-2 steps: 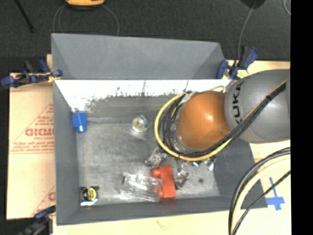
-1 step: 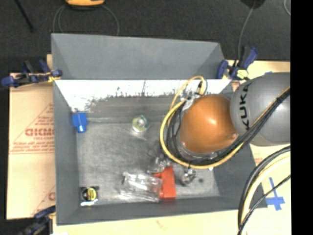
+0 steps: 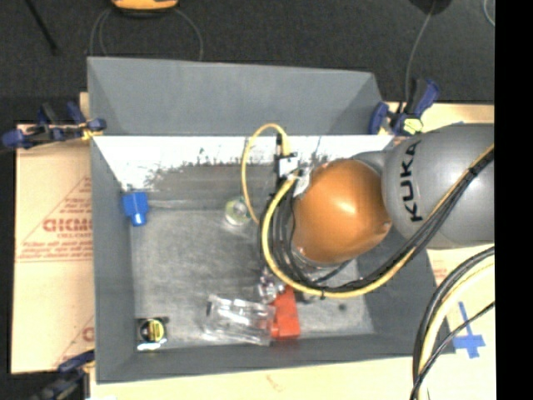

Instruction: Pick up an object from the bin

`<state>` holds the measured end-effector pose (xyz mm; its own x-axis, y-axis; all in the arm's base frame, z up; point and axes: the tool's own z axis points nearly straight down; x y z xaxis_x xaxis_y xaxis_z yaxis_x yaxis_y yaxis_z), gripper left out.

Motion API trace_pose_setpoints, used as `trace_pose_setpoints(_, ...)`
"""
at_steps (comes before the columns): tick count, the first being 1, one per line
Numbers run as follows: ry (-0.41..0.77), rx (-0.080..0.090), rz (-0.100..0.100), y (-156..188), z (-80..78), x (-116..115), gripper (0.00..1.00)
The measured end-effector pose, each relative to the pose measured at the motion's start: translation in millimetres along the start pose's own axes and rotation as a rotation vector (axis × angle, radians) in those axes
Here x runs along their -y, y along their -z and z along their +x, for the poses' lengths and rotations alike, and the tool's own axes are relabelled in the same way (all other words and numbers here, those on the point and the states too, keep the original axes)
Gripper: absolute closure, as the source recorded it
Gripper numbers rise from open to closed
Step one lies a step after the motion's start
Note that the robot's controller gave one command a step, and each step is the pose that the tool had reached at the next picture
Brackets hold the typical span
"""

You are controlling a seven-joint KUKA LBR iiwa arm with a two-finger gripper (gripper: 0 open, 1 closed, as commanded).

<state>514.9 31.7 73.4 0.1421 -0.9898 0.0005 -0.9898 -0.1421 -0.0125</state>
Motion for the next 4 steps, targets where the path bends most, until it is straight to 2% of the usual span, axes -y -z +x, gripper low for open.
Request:
trace_pose_setpoints(1, -0.002, 0.004, 0.0, 2, -2.9, 1, 1.0)
trace_pose_setpoints(2, -0.025, 0.001, -0.004, 40, 1.6, -6, 1.0)
trace_pose_setpoints(3, -0.037, 0.0, -0.02, 0, 25.8, 37, 1.0)
trace_pose_setpoints(4, -0.044, 0.0, -0.003, 139, 23.9, 37, 1.0)
